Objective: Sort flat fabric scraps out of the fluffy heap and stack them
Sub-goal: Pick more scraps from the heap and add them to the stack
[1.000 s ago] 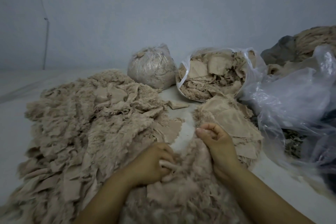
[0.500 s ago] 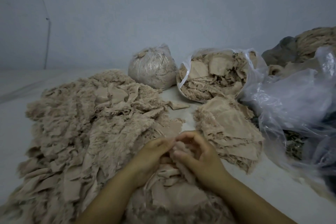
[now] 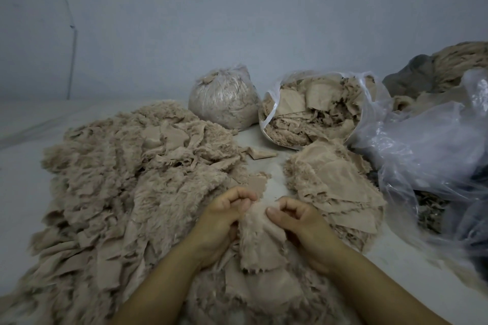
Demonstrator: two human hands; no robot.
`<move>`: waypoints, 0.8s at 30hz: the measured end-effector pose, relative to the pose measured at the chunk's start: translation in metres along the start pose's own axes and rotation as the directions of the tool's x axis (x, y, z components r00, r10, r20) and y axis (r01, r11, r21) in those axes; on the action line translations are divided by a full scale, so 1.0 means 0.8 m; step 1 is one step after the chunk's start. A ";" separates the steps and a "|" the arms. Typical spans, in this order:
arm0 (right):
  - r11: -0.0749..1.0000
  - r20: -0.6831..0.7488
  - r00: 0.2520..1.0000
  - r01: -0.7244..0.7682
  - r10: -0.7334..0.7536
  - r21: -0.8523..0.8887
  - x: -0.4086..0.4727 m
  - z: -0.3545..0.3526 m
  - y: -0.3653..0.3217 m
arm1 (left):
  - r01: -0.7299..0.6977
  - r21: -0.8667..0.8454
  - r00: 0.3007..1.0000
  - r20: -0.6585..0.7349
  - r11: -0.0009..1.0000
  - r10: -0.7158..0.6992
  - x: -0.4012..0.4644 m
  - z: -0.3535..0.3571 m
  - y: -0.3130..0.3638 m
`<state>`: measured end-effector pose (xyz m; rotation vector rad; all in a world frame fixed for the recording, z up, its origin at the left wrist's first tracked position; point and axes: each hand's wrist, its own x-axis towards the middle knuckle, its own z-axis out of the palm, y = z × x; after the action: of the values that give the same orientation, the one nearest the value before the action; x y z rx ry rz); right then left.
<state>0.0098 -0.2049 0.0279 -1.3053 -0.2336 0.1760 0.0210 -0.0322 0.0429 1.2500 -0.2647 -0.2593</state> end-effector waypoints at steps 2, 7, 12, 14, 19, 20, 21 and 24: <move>0.997 -0.095 0.993 0.066 -0.068 -0.027 0.002 0.002 0.001 | 0.083 -0.038 0.997 0.003 0.996 -0.082 0.000 -0.002 0.001; 0.941 -0.206 0.948 0.179 -0.244 -0.287 0.001 0.015 0.008 | 0.041 0.221 0.999 -0.002 0.974 -0.042 -0.002 0.012 -0.016; 0.872 -0.161 0.958 0.135 -0.235 -0.471 -0.003 0.024 0.013 | 0.014 0.069 0.989 -0.145 0.998 -0.004 0.000 0.021 -0.022; 0.861 -0.110 0.971 0.132 -0.211 -0.491 -0.004 0.023 0.016 | -0.012 -0.037 0.974 -0.227 0.999 0.003 0.004 0.017 -0.016; 0.862 -0.119 0.973 0.115 -0.198 -0.494 -0.005 0.018 0.011 | -0.013 -0.166 0.939 -0.341 0.986 -0.045 0.012 -0.004 -0.006; 0.852 -0.118 0.973 0.111 -0.197 -0.512 -0.005 0.018 0.009 | 0.016 -0.159 0.955 -0.291 0.987 -0.062 0.011 -0.004 -0.009; 0.849 -0.122 0.974 0.103 -0.193 -0.518 -0.005 0.018 0.008 | 0.040 -0.135 0.970 -0.234 0.990 -0.071 0.010 -0.002 -0.013; 0.871 -0.132 0.972 0.109 -0.195 -0.479 -0.002 0.023 0.011 | 0.058 0.006 0.995 -0.085 0.998 -0.058 0.003 0.005 -0.020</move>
<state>0.0031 -0.1862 0.0241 -1.7684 -0.2349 -0.1446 0.0216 -0.0414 0.0285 1.2747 -0.1566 -0.2545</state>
